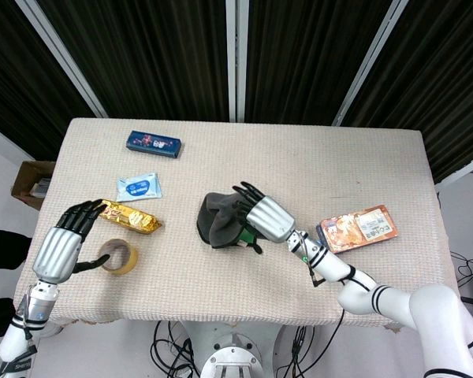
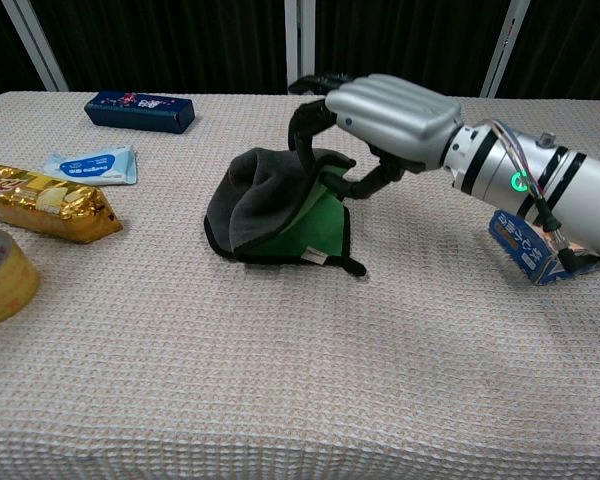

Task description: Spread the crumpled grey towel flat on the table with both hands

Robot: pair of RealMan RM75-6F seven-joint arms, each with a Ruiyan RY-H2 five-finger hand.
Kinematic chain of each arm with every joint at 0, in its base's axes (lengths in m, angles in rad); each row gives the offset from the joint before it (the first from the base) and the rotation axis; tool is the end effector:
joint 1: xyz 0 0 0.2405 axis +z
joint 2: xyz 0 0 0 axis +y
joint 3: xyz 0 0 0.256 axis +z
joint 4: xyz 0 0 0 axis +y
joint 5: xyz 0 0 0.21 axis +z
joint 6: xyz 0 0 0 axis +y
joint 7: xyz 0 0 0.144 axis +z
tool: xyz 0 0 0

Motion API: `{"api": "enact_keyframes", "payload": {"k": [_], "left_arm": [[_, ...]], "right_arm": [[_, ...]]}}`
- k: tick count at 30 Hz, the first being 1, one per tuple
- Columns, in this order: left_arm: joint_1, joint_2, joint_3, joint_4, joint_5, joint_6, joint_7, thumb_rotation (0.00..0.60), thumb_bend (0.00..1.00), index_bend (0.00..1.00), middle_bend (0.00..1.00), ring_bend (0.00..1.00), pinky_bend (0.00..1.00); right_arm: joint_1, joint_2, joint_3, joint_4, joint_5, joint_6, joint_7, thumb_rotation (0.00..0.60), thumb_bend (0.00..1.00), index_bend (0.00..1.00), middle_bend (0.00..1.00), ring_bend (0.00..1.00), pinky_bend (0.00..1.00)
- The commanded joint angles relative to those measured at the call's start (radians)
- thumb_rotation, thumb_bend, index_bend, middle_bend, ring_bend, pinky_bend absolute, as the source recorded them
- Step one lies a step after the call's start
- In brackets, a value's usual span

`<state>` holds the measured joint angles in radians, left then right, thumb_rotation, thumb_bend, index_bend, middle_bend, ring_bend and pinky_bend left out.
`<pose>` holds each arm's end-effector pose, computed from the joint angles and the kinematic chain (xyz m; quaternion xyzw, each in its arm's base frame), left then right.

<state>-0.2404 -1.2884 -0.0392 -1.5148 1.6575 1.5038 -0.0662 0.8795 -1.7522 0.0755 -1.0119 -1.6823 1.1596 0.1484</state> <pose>-0.2605 0.2200 0.1061 -0.6397 -0.3434 -0.4949 0.4774 -0.1015 -0.3556 -0.0494 0.7931 -0.2029 0.5011 0.2804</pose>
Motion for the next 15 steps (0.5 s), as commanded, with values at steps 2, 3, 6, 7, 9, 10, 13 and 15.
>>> {"api": "enact_keyframes", "payload": {"k": [2, 3, 6, 7, 9, 10, 13, 15], "left_arm": [[-0.053, -0.019, -0.037, -0.014, -0.048, -0.075, -0.078, 0.6, 0.0, 0.11, 0.09, 0.11, 0.16], [-0.065, -0.024, -0.045, -0.017, -0.064, -0.097, -0.091, 0.6, 0.0, 0.11, 0.09, 0.11, 0.16], [-0.106, -0.048, -0.08, -0.037, -0.135, -0.176, -0.144, 0.6, 0.0, 0.14, 0.09, 0.11, 0.16], [-0.123, -0.058, -0.094, -0.051, -0.165, -0.209, -0.174, 0.6, 0.0, 0.15, 0.09, 0.11, 0.16], [-0.148, -0.069, -0.116, -0.072, -0.202, -0.255, -0.23, 0.6, 0.0, 0.17, 0.09, 0.11, 0.17], [-0.16, -0.074, -0.127, -0.083, -0.22, -0.276, -0.261, 0.6, 0.0, 0.19, 0.1, 0.11, 0.18], [-0.195, -0.09, -0.156, -0.109, -0.271, -0.341, -0.345, 0.6, 0.0, 0.27, 0.12, 0.13, 0.19], [-0.213, -0.095, -0.164, -0.112, -0.293, -0.377, -0.361, 0.6, 0.0, 0.29, 0.13, 0.13, 0.19]], "right_arm": [[0.05, 0.075, 0.104, -0.118, 0.072, -0.045, -0.115, 0.6, 0.51, 0.7, 0.29, 0.0, 0.0], [0.059, 0.085, 0.125, -0.139, 0.091, -0.059, -0.141, 0.6, 0.51, 0.7, 0.3, 0.0, 0.0], [0.086, 0.11, 0.193, -0.208, 0.166, -0.107, -0.231, 0.6, 0.51, 0.71, 0.3, 0.0, 0.0], [0.098, 0.116, 0.218, -0.23, 0.197, -0.125, -0.272, 0.6, 0.51, 0.71, 0.3, 0.0, 0.0], [0.115, 0.121, 0.251, -0.255, 0.243, -0.148, -0.338, 0.6, 0.51, 0.71, 0.3, 0.0, 0.0], [0.123, 0.122, 0.265, -0.267, 0.264, -0.157, -0.369, 0.6, 0.51, 0.71, 0.3, 0.0, 0.0], [0.148, 0.121, 0.31, -0.3, 0.334, -0.166, -0.488, 0.6, 0.51, 0.71, 0.3, 0.0, 0.0], [0.16, 0.119, 0.334, -0.311, 0.364, -0.153, -0.555, 0.6, 0.51, 0.72, 0.3, 0.0, 0.0]]}}
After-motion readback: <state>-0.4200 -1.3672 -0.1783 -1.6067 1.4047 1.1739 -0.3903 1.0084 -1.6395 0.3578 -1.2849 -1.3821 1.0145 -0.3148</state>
